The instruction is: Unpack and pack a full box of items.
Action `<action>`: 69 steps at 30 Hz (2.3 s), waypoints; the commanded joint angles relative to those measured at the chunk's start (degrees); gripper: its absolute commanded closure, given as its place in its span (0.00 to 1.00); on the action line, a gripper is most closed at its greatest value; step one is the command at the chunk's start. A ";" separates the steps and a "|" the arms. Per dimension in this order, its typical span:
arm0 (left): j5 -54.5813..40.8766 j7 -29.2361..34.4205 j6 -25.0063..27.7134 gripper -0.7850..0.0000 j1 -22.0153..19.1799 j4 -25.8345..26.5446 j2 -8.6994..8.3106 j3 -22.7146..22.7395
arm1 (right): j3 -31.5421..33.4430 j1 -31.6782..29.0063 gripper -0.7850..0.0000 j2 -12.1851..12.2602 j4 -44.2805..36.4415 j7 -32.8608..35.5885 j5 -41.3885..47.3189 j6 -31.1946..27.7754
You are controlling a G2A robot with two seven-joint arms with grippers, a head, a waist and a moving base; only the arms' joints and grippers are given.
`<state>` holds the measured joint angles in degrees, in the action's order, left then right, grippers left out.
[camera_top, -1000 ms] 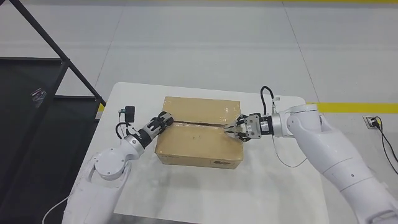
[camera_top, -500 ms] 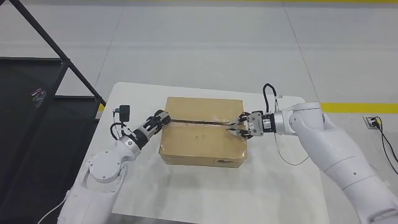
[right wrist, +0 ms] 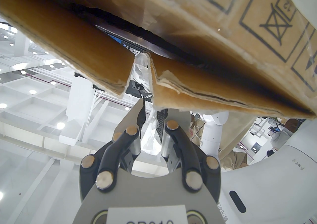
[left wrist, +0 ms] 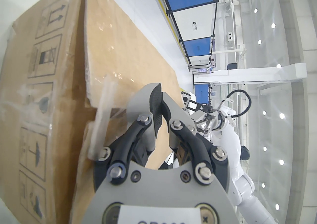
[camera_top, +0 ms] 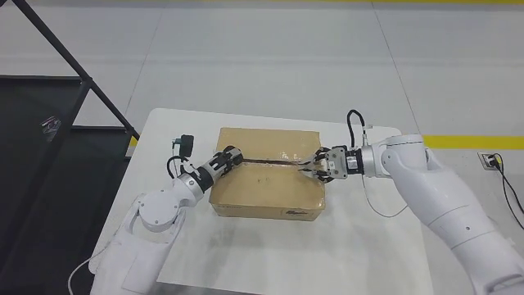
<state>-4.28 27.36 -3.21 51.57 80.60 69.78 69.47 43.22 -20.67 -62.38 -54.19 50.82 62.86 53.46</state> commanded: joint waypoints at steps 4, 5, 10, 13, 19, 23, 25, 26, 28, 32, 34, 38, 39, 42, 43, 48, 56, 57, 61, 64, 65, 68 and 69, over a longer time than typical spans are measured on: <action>-1.42 0.65 0.82 1.00 -2.12 -3.37 0.55 -1.35 | 0.20 0.04 0.80 0.32 -0.10 -0.03 -0.01 0.03; -1.82 0.75 0.90 1.00 -2.36 -3.67 0.64 -1.49 | 0.24 0.04 0.79 0.39 -0.17 -0.05 0.00 0.05; -2.24 1.21 1.11 1.00 -3.07 -4.42 0.96 -2.33 | 0.30 0.15 0.71 0.62 -0.35 -0.14 -0.01 0.14; -2.28 1.53 1.28 1.00 -3.16 -4.61 1.13 -2.85 | 0.10 0.23 0.69 0.59 -0.32 -0.27 0.15 0.27; -2.61 1.07 1.33 1.00 -4.33 -5.78 1.72 -4.37 | -0.43 0.52 0.73 0.45 0.00 -0.19 0.39 0.18; -2.30 0.65 1.28 1.00 -5.58 -7.41 2.17 -5.54 | -0.60 0.73 0.70 0.45 0.39 -0.07 0.44 0.07; -2.22 0.64 1.48 1.00 -5.96 -8.09 2.31 -5.76 | -0.56 0.78 0.64 0.51 0.60 -0.03 0.52 0.03; -2.24 0.60 1.53 1.00 -6.08 -8.43 2.37 -5.81 | -0.51 0.81 0.60 0.56 0.72 0.00 0.45 -0.01; -2.18 0.63 1.64 1.00 -6.29 -8.86 2.45 -5.87 | -0.45 0.83 0.58 0.67 0.92 0.06 0.37 -0.06; -2.27 0.84 1.75 1.00 -6.38 -9.09 2.56 -5.77 | -0.36 0.83 0.52 0.83 1.05 0.16 0.46 -0.16; -2.08 1.01 1.91 1.00 -6.38 -9.11 2.58 -5.71 | -0.40 0.90 0.50 0.90 0.96 0.14 0.20 -0.14; -1.94 1.21 1.77 1.00 -6.35 -9.17 2.63 -5.52 | -0.57 1.14 0.34 1.05 0.89 0.06 -0.61 -0.07; -1.94 1.15 1.76 1.00 -6.31 -9.19 2.64 -5.45 | -0.63 1.15 0.29 1.10 0.83 0.10 -0.83 -0.10; -2.03 1.24 1.77 1.00 -6.21 -9.16 2.70 -5.33 | -0.57 1.34 0.18 1.33 0.81 0.20 -1.81 -0.21; -1.97 1.39 1.81 1.00 -6.20 -9.16 2.71 -5.31 | -0.51 1.40 0.16 1.43 0.77 0.29 -2.15 -0.29; -1.86 1.59 1.89 1.00 -6.13 -9.17 2.77 -5.10 | 0.28 1.24 0.07 1.95 0.25 0.86 -4.38 -2.37; -1.61 1.73 1.90 1.00 -6.04 -9.20 2.89 -4.87 | 2.10 0.39 0.00 2.24 -1.04 -1.37 -4.96 -4.92; -1.59 1.75 1.90 1.00 -6.03 -9.21 2.90 -4.84 | 2.27 0.25 0.00 2.25 -1.28 -1.78 -5.10 -5.28; -1.51 1.77 1.92 1.00 -5.92 -9.21 2.93 -4.62 | 3.18 -0.33 0.00 2.39 -2.30 -3.33 -5.84 -7.30; -1.43 1.82 1.89 1.00 -5.83 -9.11 2.96 -4.49 | 3.90 -0.85 0.00 2.56 -3.40 -5.16 -6.97 -8.94; -1.36 1.96 1.91 1.00 -5.81 -9.07 2.96 -4.47 | 4.24 -1.08 0.00 2.63 -3.74 -5.79 -7.12 -9.40; -1.38 1.99 1.87 1.00 -5.69 -8.92 2.97 -4.26 | 5.23 -1.84 0.00 2.84 -4.88 -7.77 -7.68 -10.30; -1.38 2.03 1.89 1.00 -5.62 -8.87 2.97 -4.18 | 5.60 -2.08 0.00 2.92 -5.22 -8.44 -7.73 -10.34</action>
<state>-5.63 29.35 -1.35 45.89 71.68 72.75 65.23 48.48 -22.56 -59.53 -59.14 42.97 55.17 43.12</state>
